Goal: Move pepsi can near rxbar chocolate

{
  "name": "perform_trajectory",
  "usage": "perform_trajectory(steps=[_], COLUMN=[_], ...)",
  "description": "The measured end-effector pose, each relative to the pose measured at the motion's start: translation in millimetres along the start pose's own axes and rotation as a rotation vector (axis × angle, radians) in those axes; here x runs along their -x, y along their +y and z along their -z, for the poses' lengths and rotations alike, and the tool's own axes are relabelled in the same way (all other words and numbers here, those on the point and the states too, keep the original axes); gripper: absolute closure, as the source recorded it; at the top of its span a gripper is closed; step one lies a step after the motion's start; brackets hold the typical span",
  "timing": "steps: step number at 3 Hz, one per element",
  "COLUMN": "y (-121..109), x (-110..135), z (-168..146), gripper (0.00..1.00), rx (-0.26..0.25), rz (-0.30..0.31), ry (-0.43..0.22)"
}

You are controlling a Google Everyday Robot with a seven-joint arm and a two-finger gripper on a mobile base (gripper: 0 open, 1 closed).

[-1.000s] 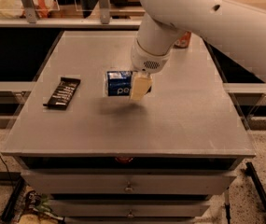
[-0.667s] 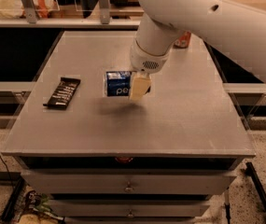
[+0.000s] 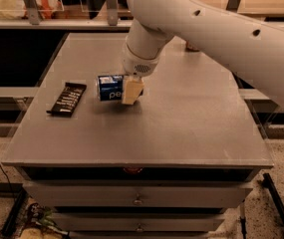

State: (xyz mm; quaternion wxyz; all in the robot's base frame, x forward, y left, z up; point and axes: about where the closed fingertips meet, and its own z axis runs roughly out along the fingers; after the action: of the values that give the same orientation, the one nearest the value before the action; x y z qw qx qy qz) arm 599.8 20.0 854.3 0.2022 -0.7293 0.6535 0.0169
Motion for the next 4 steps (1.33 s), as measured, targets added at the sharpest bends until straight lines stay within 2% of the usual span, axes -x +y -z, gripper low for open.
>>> perform_trajectory(steps=[2, 4], y=[-21.1, -26.6], x=[28.8, 49.1], z=[-27.9, -34.5], gripper=[1.00, 1.00], rx=[0.014, 0.025], rz=[0.039, 0.076], ry=[-0.009, -0.019])
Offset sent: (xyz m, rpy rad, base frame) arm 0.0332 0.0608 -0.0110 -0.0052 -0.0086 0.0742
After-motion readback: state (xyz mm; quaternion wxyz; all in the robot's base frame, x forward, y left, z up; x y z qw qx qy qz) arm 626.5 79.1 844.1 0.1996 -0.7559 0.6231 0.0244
